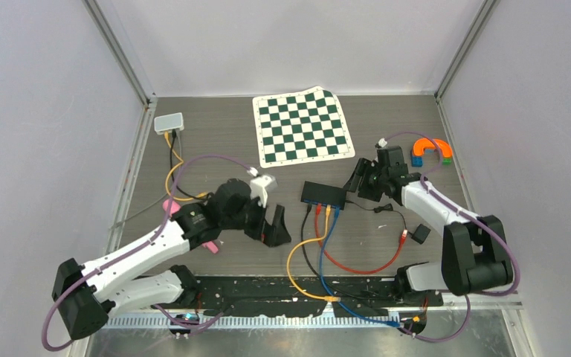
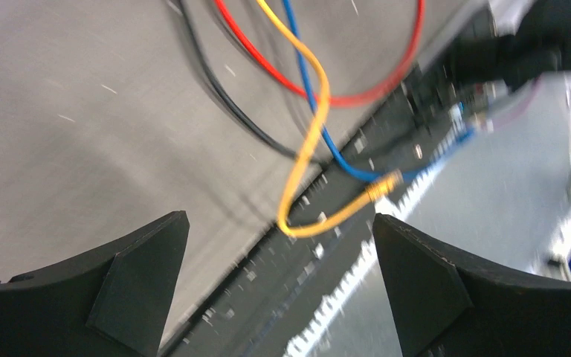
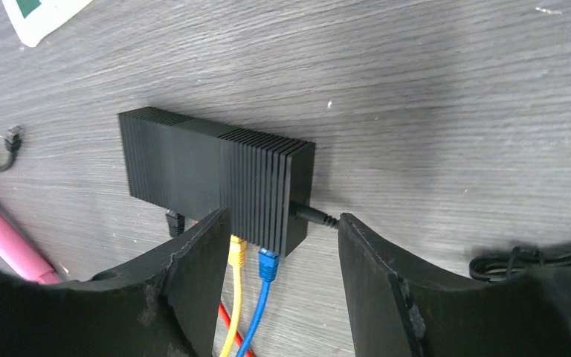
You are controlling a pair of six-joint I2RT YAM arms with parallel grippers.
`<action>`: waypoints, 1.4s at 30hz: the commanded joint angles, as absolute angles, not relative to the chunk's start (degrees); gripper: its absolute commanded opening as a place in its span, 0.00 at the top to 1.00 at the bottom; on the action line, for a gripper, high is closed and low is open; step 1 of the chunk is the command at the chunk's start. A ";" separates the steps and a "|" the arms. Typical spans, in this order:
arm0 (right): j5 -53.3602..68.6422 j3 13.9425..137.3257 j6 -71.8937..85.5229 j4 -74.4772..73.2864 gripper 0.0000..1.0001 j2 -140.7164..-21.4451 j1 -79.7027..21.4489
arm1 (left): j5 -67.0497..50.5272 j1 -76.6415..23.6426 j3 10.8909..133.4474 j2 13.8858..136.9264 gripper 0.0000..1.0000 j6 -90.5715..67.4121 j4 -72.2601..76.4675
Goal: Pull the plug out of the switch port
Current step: Move the switch port to the center of the board.
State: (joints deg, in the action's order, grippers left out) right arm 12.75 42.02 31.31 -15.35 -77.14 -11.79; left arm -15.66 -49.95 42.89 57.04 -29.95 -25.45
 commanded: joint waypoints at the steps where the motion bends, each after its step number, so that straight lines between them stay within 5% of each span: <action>1: 17.41 47.60 26.47 -12.94 0.38 -82.75 -10.61 | -9.26 -41.21 48.95 61.33 0.00 -27.59 -21.95; 10: 25.84 53.21 23.52 -11.72 0.40 -95.77 -10.50 | -20.81 -36.20 73.83 94.62 0.09 -23.20 -25.97; 18: 28.05 51.44 21.06 -12.15 0.41 -95.32 -10.45 | -23.04 -35.88 81.01 110.04 0.14 -23.40 -23.86; 33: 37.58 47.86 17.63 -11.44 0.41 -95.79 -15.09 | -34.07 -37.33 64.62 109.15 0.37 -34.24 -3.21; 42: 26.92 46.76 17.98 -14.83 0.40 -88.72 -18.58 | -29.38 -40.70 53.41 99.96 0.33 -33.85 -3.37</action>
